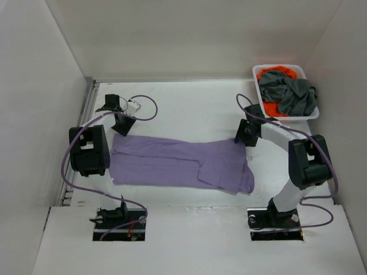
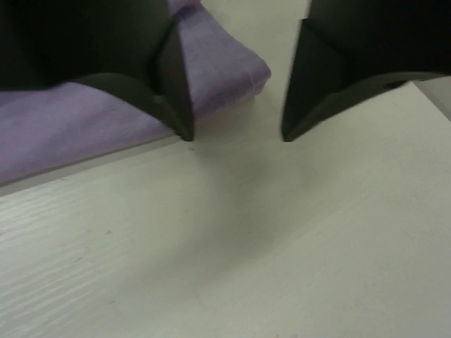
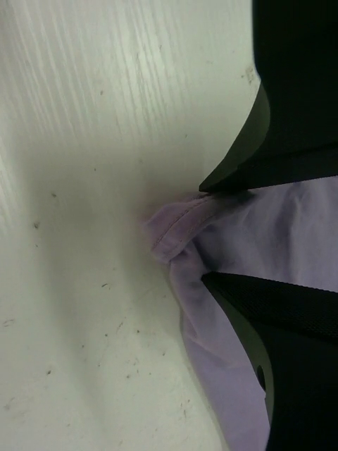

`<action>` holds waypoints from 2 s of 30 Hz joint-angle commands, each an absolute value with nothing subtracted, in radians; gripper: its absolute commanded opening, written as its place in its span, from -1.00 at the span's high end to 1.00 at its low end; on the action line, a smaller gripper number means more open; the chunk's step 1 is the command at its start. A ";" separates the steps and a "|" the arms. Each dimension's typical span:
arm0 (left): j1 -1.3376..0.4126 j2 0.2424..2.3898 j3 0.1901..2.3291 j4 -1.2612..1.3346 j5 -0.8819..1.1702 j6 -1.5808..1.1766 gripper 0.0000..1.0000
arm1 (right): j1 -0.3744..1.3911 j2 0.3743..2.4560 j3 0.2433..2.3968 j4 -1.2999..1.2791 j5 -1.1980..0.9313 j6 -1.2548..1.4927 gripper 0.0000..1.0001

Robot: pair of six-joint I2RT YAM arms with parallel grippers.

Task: Fold and stack the t-shirts
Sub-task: Rotate the tshirt 90 degrees

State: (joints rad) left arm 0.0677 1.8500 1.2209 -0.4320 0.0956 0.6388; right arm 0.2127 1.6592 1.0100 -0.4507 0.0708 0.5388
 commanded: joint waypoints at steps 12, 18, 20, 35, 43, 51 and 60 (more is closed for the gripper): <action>0.286 1.844 1.181 -0.436 0.077 0.667 0.85 | 0.255 2.122 1.809 -0.661 0.047 0.413 0.94; 0.291 1.767 1.216 -0.521 0.087 0.646 0.35 | 0.312 2.591 2.889 -0.951 0.058 0.330 -0.38; 0.286 1.731 1.218 -0.541 0.104 0.634 0.09 | 0.312 2.510 2.787 -0.965 0.090 0.325 -0.76; 0.093 1.730 1.098 -0.503 0.062 0.624 -0.10 | 0.239 1.992 1.657 -0.477 0.137 0.491 -1.00; 0.010 1.681 0.991 -0.511 0.015 0.679 -0.08 | 0.176 2.180 1.762 -0.445 0.012 0.637 -0.17; -0.076 1.622 0.901 -0.552 0.034 0.709 -0.08 | 0.206 2.682 2.706 -0.759 -0.089 0.549 0.65; -0.150 1.477 0.818 -0.597 0.120 0.666 -0.09 | 0.264 2.092 2.000 -0.447 0.063 0.434 -1.00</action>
